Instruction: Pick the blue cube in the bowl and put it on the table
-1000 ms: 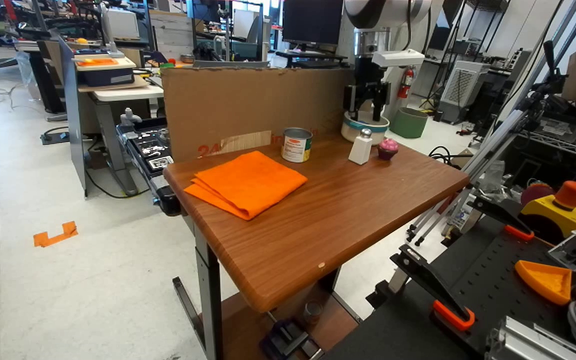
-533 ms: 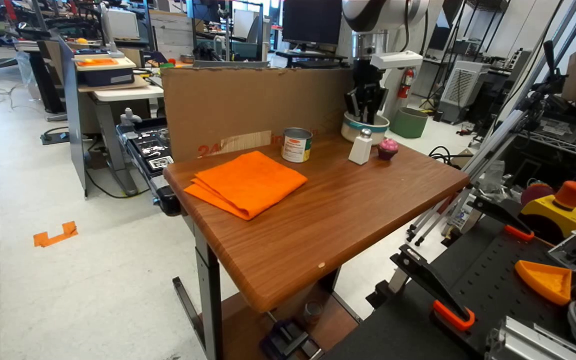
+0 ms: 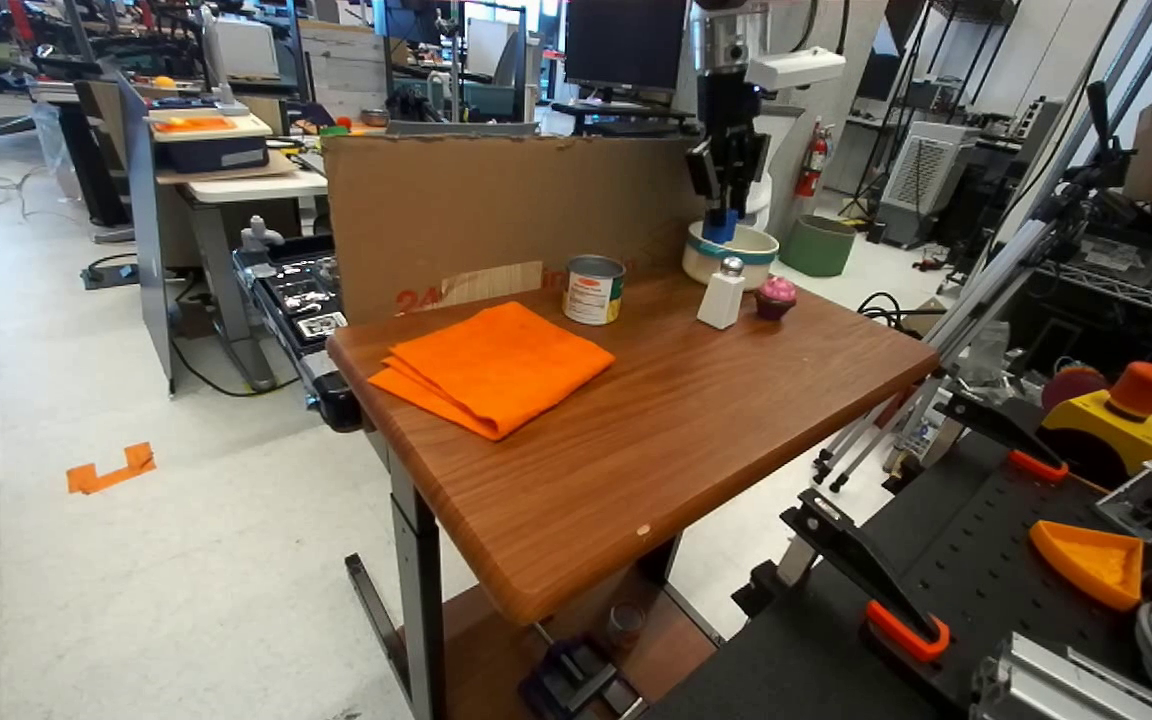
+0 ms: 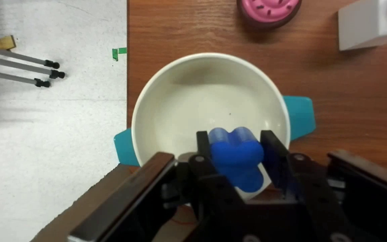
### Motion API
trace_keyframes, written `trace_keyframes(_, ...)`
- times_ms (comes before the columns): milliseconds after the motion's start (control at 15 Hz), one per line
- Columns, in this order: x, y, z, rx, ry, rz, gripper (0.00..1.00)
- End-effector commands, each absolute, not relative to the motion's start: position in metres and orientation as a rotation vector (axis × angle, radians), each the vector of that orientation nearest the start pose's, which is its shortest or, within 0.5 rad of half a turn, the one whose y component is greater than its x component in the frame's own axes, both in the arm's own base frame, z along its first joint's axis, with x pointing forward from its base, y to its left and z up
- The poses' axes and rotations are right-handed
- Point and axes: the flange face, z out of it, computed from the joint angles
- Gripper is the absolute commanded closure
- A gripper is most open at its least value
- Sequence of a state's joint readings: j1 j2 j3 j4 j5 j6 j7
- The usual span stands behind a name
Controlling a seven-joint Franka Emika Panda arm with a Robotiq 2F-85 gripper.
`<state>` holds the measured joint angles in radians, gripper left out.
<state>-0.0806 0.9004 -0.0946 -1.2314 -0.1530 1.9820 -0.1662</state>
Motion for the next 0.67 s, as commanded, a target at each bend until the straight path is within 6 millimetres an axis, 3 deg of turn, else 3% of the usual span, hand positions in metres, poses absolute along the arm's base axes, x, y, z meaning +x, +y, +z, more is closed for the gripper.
trace_keyframes(0, 0.697, -0.113, 0.26, -3.349, -0.349, 0.282, 0.84)
trace_keyframes(200, 0.677, -0.099, 0.292, -3.359, -0.454, 0.197, 0.84)
trace_keyframes(333, 0.659, -0.082, 0.301, -3.324, -0.511, 0.168, 0.84)
trace_keyframes(600, 0.621, -0.041, 0.294, -3.251, -0.595, 0.058, 0.84)
